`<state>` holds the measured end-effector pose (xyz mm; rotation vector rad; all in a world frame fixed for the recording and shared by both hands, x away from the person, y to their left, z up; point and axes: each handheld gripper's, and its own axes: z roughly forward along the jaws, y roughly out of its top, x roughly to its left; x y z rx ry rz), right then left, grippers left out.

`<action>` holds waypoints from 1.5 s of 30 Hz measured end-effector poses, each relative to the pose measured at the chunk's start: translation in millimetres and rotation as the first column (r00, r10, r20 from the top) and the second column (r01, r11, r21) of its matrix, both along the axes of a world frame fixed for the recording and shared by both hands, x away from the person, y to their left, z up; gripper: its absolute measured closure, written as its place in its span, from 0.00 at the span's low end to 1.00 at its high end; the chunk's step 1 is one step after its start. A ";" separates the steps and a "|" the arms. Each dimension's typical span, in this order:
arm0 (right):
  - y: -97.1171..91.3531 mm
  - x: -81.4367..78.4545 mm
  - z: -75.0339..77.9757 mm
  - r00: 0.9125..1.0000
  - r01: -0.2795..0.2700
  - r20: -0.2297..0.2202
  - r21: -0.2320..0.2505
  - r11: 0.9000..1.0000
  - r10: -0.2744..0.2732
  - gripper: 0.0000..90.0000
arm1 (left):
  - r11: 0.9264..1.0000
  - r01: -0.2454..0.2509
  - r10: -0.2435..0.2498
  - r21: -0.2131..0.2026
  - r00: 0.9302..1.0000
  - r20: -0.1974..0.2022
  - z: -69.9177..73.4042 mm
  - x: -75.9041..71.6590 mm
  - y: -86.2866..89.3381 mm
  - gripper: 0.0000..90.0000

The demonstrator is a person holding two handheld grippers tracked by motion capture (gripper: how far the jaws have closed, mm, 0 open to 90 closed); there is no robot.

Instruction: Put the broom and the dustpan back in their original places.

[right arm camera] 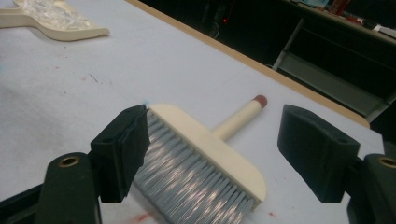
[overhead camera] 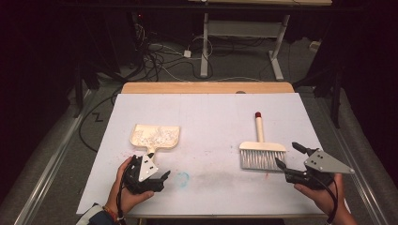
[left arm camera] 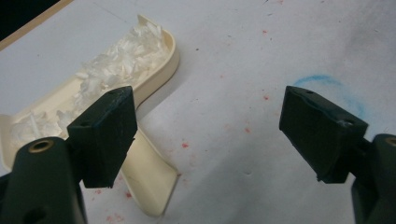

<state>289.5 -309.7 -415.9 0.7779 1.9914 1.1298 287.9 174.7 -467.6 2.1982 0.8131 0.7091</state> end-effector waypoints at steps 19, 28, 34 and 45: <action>0.1 -8.5 -32.7 0.999 0.021 -0.035 -0.039 0.999 -0.023 0.23 | 0.999 0.043 -0.042 0.018 0.999 -0.006 -3.9 -2.4 -4.8 0.20; 7.0 -9.5 -30.2 0.999 0.024 -0.033 -0.052 0.998 -0.026 0.23 | 0.998 0.054 -0.054 0.020 0.999 -0.002 -4.7 -5.9 -2.6 0.20; 8.2 -10.6 -29.1 0.999 0.018 -0.031 -0.043 0.999 -0.020 0.23 | 0.998 0.057 -0.057 0.025 0.998 -0.003 -5.0 -5.2 -4.6 0.20; 9.9 -9.6 -30.8 0.999 0.014 -0.032 -0.052 0.999 -0.015 0.23 | 0.998 0.063 -0.063 0.031 0.998 -0.009 -5.8 -4.9 -5.4 0.20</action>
